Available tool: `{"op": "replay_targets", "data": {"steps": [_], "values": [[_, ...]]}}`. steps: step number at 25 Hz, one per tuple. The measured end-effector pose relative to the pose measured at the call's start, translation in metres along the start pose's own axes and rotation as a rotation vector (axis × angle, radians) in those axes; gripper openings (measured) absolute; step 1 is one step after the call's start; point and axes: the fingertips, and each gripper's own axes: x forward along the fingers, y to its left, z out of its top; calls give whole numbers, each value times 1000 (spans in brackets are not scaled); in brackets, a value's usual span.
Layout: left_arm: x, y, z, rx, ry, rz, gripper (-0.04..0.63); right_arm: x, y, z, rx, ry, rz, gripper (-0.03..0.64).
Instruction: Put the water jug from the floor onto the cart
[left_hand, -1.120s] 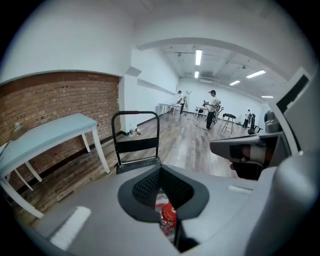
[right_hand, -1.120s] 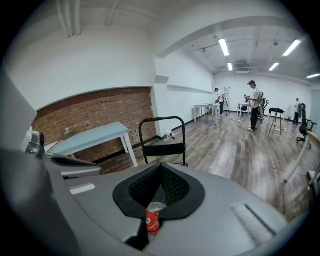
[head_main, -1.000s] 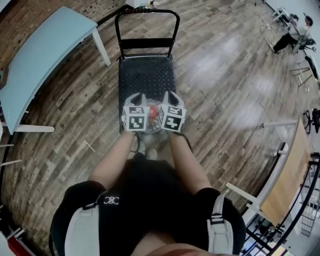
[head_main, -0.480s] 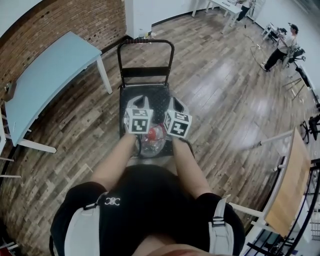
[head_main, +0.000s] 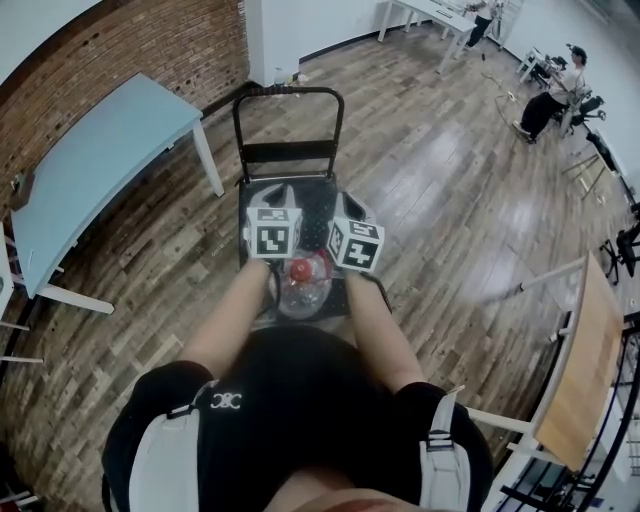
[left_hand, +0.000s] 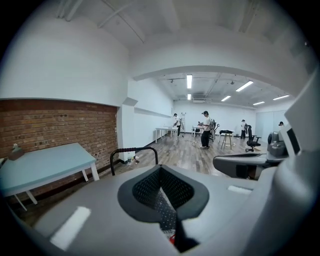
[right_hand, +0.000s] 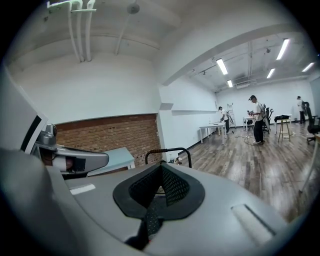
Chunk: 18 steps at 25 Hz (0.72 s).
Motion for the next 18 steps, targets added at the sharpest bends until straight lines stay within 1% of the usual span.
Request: {"op": "replay_targets", "data": {"steps": [3, 7, 12, 18], "values": [[-3, 5, 9, -4, -17, 18, 0, -1, 0, 8, -3, -12, 7, 14], [-3, 10, 8, 3, -17, 32, 0, 1, 3, 8, 8, -9, 14, 14], [-11, 4, 8, 17, -5, 41, 0, -3, 1, 1, 16, 5, 16, 14], [-4, 3, 4, 25, 7, 40, 0, 2, -5, -2, 31, 12, 15, 14]]}}
